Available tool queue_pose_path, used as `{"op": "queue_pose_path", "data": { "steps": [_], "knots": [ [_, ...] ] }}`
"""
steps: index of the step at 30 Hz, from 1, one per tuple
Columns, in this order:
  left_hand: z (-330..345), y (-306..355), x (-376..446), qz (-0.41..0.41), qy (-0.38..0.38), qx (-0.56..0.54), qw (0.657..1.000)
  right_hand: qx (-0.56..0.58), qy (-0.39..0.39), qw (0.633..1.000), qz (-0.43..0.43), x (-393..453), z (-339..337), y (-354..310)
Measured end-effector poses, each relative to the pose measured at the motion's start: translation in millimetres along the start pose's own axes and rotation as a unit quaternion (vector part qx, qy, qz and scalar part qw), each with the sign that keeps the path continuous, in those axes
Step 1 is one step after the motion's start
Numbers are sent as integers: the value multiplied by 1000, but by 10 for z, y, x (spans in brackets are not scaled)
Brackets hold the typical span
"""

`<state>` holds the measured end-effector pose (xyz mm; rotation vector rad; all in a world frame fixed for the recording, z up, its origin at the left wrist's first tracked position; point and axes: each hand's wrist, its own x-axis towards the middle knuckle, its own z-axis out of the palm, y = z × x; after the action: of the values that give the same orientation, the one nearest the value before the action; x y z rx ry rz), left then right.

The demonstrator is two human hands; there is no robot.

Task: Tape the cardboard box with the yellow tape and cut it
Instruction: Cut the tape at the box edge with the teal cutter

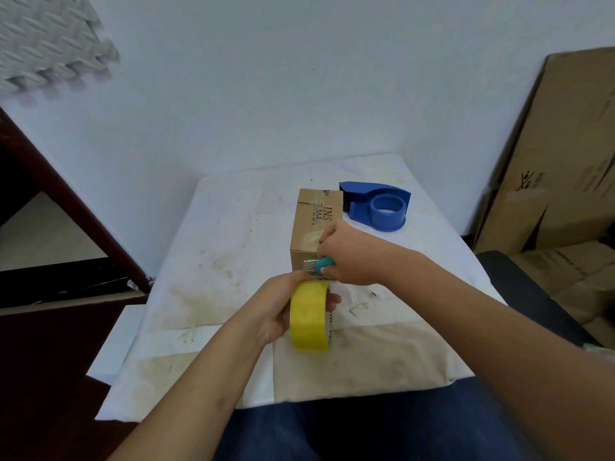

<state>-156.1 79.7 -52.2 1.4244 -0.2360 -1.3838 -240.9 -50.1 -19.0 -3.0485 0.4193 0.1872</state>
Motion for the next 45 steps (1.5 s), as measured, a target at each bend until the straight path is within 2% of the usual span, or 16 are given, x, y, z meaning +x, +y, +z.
{"op": "queue_pose_path", "data": {
  "steps": [10,19,23,26,28,29,30,32,33,34,36,38,40,42,44,45],
  "knots": [
    [20,30,-66,-2,0,7,1000,-58,-25,998,-11,20,-61,-9],
    [-85,135,-151,-34,-7,44,998,-55,-55,997,-12,0,-109,14],
    [-182,143,-215,-41,-8,54,998,-11,-55,998,0,-17,-133,4],
    [-213,163,-277,-29,-29,77,996,115,1,993,19,-63,-177,11],
    [-271,179,-299,0,-51,97,994,242,90,965,36,-123,-179,47],
    [-306,188,-302,19,-58,119,991,323,128,936,51,-160,-162,69],
    [-334,199,-309,39,-62,144,987,427,149,890,64,-198,-137,87],
    [-346,224,-326,66,-64,178,980,639,147,752,66,-272,-73,102],
    [-331,231,-333,74,-63,186,978,709,138,689,63,-308,-29,106],
    [-299,235,-338,82,-64,187,977,753,130,641,69,-345,9,102],
    [-199,233,-340,101,-71,169,978,803,134,571,103,-416,73,105],
    [-67,216,-311,118,-74,122,983,829,147,519,147,-486,120,130],
    [84,187,-248,121,-66,76,988,832,155,498,188,-554,170,171],
    [234,141,-173,117,-56,51,990,820,168,503,214,-631,209,204],
    [375,82,-99,110,-49,38,992,775,207,550,234,-719,237,235],
    [443,51,-65,110,-46,28,993,736,230,590,238,-763,251,252]
  ]
}}
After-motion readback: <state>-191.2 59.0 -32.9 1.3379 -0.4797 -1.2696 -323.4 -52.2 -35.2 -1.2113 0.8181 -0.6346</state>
